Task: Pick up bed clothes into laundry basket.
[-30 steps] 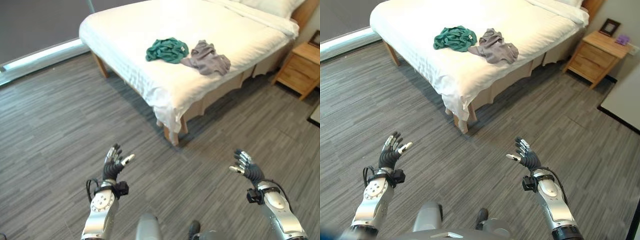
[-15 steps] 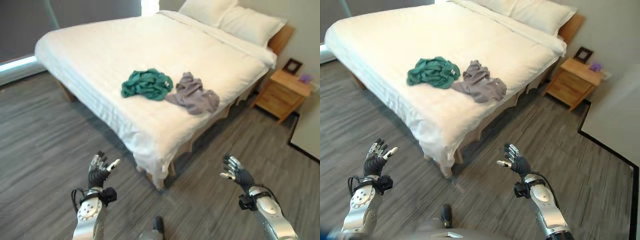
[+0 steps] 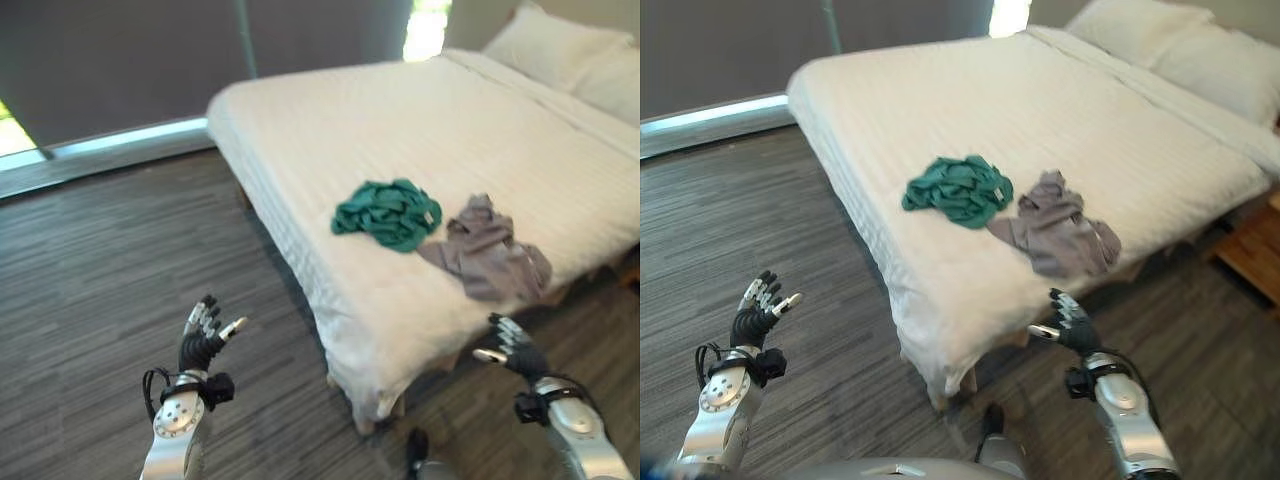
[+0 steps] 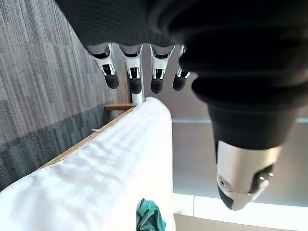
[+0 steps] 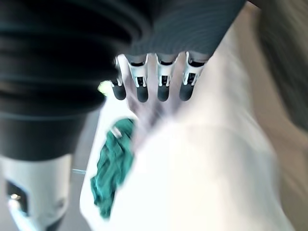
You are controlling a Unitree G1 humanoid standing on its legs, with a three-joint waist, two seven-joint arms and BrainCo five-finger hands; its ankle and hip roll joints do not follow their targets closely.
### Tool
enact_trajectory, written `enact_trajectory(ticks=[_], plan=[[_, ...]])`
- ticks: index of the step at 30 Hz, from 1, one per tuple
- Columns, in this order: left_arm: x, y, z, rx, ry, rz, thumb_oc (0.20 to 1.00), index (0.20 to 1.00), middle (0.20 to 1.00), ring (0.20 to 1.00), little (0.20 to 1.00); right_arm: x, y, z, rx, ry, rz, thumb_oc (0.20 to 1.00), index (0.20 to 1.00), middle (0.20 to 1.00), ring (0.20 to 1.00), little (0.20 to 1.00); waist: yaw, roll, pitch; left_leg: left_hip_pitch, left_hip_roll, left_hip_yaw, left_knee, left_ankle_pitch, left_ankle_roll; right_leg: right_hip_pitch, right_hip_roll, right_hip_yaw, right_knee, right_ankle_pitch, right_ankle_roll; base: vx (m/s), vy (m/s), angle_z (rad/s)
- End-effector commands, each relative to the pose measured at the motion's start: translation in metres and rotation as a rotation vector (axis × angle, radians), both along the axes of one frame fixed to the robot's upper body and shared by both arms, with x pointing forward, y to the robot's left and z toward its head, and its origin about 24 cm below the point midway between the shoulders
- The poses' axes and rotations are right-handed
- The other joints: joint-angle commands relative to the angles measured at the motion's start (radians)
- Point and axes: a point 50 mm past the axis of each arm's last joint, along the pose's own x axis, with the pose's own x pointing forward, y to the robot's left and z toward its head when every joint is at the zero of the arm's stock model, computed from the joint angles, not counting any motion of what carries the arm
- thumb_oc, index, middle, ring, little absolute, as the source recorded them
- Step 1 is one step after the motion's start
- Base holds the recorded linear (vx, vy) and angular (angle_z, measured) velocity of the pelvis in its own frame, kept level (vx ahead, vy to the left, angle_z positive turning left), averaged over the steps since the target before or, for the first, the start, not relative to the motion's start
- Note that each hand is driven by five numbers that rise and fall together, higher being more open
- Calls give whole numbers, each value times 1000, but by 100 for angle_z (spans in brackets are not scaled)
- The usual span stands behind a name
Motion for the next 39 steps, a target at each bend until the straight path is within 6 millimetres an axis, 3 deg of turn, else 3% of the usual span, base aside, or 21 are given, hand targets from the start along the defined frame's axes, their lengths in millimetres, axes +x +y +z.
enact_trajectory(ticks=[1, 3, 4, 6, 8, 14, 16, 22, 28, 29, 30, 33, 36, 39], plan=[[10, -14, 19, -12, -88, -149, 1000, 1000, 1000, 1000, 1000, 42, -42, 53, -213, -135, -101, 1000, 1000, 1000, 1000, 1000, 40, 5, 13, -146, 188, 1, -2, 133, -118, 90, -24, -49, -15, -30, 74, 81, -144, 8], [10, -15, 19, -18, -83, -163, 1000, 1000, 1000, 1000, 1000, 49, -48, 53, -230, -107, -117, 1000, 1000, 1000, 1000, 1000, 49, 5, 17, -151, 195, -4, -2, 137, -122, 91, -17, -52, -18, -32, 69, 58, -139, 28], [8, -17, 20, -37, -74, -185, 1000, 1000, 1000, 1000, 1000, 71, -54, 56, -258, -39, -127, 1000, 1000, 1000, 1000, 1000, 69, 7, 28, -157, 209, -10, -1, 143, -132, 92, 1, -56, -26, -37, 59, 26, -103, 26], [7, -18, 19, -42, -71, -189, 1000, 1000, 1000, 1000, 1000, 77, -54, 56, -277, -13, -126, 1000, 1000, 1000, 1000, 1000, 74, 8, 32, -159, 214, -11, 0, 146, -135, 92, 6, -58, -27, -39, 56, 8, -62, -6], [8, -18, 22, -44, -77, -201, 1000, 1000, 1000, 1000, 1000, 100, -52, 66, -317, 8, -135, 1000, 1000, 1000, 1000, 1000, 85, 11, 40, -173, 223, -13, 1, 154, -141, 81, 18, -55, -30, -41, 51, -7, -60, -9], [16, -25, 28, -47, -102, -247, 1000, 1000, 1000, 1000, 1000, 123, -50, 77, -332, 46, -161, 1000, 1000, 1000, 1000, 1000, 105, 23, 69, -215, 227, -25, 6, 171, -147, 46, 24, -58, -30, -37, 46, -59, -36, -4], [22, -31, 34, -42, -127, -291, 1000, 1000, 1000, 1000, 1000, 135, -52, 96, -438, 64, -172, 1000, 1000, 1000, 1000, 1000, 126, 41, 96, -262, 226, -41, 8, 189, -153, 7, 24, -64, -30, -31, 45, -121, -41, -3], [27, -33, 45, -47, -172, -309, 1000, 1000, 1000, 1000, 1000, 139, -72, 133, -565, 53, -273, 1000, 1000, 1000, 1000, 1000, 164, 103, 150, -395, 212, -75, 16, 236, -164, -106, 17, -69, -30, -17, 41, -117, -27, 11], [30, -44, 43, -84, -179, -316, 1000, 1000, 1000, 1000, 1000, 132, -83, 132, -610, 92, -316, 1000, 1000, 1000, 1000, 1000, 189, 158, 186, -471, 199, -105, 6, 267, -174, -181, 10, -75, -30, -11, 43, -58, -19, 15], [32, -47, 42, -95, -181, -322, 1000, 1000, 1000, 1000, 1000, 130, -84, 127, -615, 106, -316, 884, 884, 884, 884, 884, 187, 169, 191, -486, 200, -110, 4, 278, -178, -193, 10, -71, -30, -11, 41, -29, -25, 4], [34, -49, 41, -107, -182, -320, 1000, 1000, 1000, 1000, 1000, 128, -83, 120, -634, 131, -299, 200, 200, 200, 200, 200, 187, 175, 194, -494, 197, -118, -1, 283, -180, -202, 11, -73, -30, -11, 41, -36, -41, 6], [47, -52, 49, -104, -232, -300, 1000, 1000, 1000, 1000, 1000, 124, -63, 79, -654, 174, -192, 200, 200, 200, 200, 200, 156, 188, 204, -511, 194, -126, -5, 283, -181, -217, 21, -56, -30, -17, 31, 20, -39, 15], [54, -32, 70, -20, -307, -225, 1000, 1000, 1000, 1000, 1000, 117, -30, 38, -593, 167, -63, 200, 200, 200, 200, 200, 116, 183, 203, -499, 199, -119, -5, 276, -178, -212, 30, -33, -30, -23, 25, 54, 0, 3], [65, -3, 107, 123, -424, -140, 1000, 1000, 1000, 1000, 1000, 91, -15, 4, -496, 172, 12, 200, 200, 200, 200, 200, 73, 175, 185, -479, 204, -104, -5, 256, -178, -198, 37, -14, -30, -37, 22, 88, 20, -21]])
